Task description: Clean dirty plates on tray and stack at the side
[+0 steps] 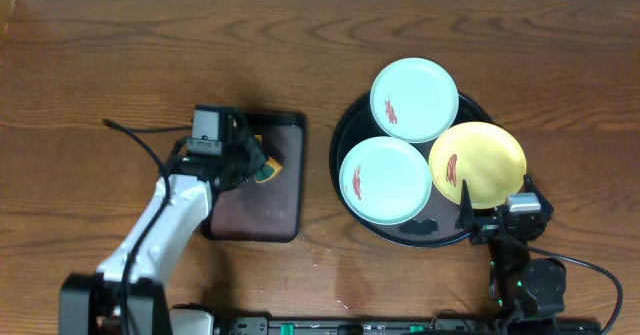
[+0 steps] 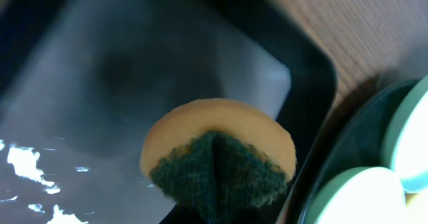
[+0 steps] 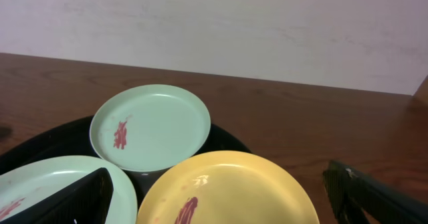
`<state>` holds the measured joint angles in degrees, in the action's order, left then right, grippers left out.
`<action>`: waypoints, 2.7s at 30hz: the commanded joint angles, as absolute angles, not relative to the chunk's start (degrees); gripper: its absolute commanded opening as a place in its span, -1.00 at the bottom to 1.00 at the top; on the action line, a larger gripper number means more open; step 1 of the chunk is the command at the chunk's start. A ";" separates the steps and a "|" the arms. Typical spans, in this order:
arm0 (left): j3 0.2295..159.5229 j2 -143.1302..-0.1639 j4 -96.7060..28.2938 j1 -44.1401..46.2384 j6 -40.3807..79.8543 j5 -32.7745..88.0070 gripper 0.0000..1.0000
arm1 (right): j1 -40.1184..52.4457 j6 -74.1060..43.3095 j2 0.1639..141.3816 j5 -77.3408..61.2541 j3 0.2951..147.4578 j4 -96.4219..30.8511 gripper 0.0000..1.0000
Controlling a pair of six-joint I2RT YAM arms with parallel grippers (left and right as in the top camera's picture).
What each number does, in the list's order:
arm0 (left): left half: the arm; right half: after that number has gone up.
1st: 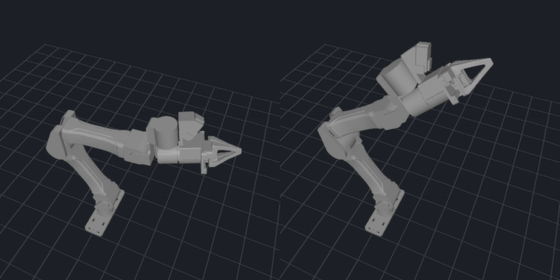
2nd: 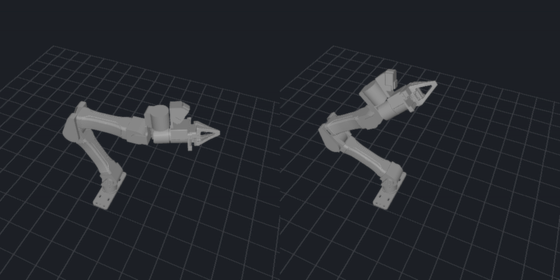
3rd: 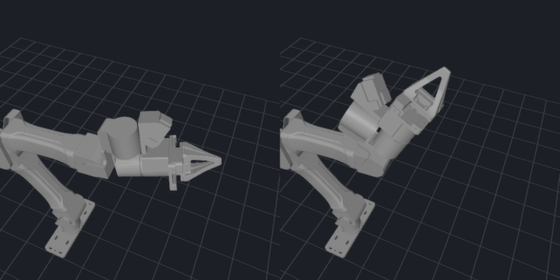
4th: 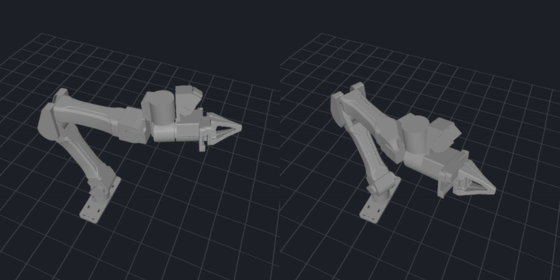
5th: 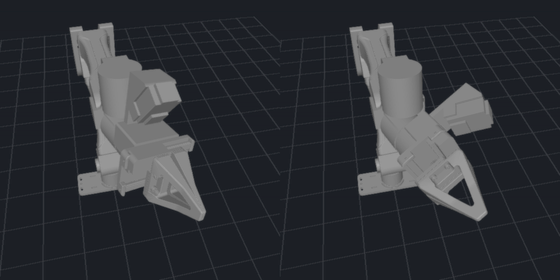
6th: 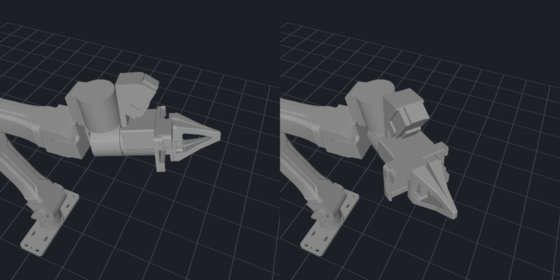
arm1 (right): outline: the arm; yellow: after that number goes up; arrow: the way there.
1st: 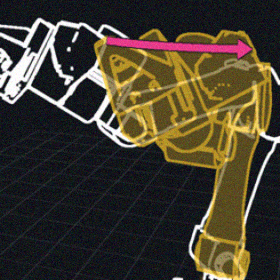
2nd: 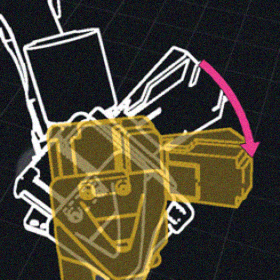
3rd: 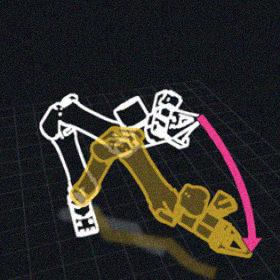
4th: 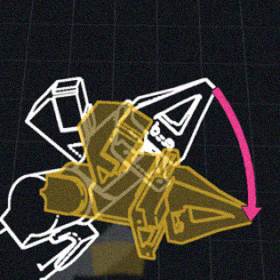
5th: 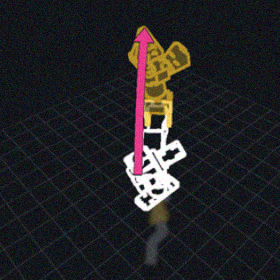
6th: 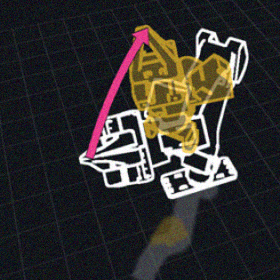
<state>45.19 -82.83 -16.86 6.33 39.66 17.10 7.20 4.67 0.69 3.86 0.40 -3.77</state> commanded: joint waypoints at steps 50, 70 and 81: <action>43.70 -69.47 -11.64 9.74 17.39 7.07 -0.85 | 6.68 5.21 0.43 4.01 0.34 -4.01 0.99; 45.71 -66.74 -16.32 9.74 15.03 7.27 -0.85 | 6.68 5.21 0.43 4.01 0.34 -4.01 0.99; 51.20 -46.26 -18.48 9.76 32.16 19.05 -0.86 | 6.68 5.21 0.43 4.01 0.34 -4.01 0.99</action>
<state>52.12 -46.33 -16.69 9.67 23.40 16.43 7.20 4.69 0.69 3.86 0.40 -3.77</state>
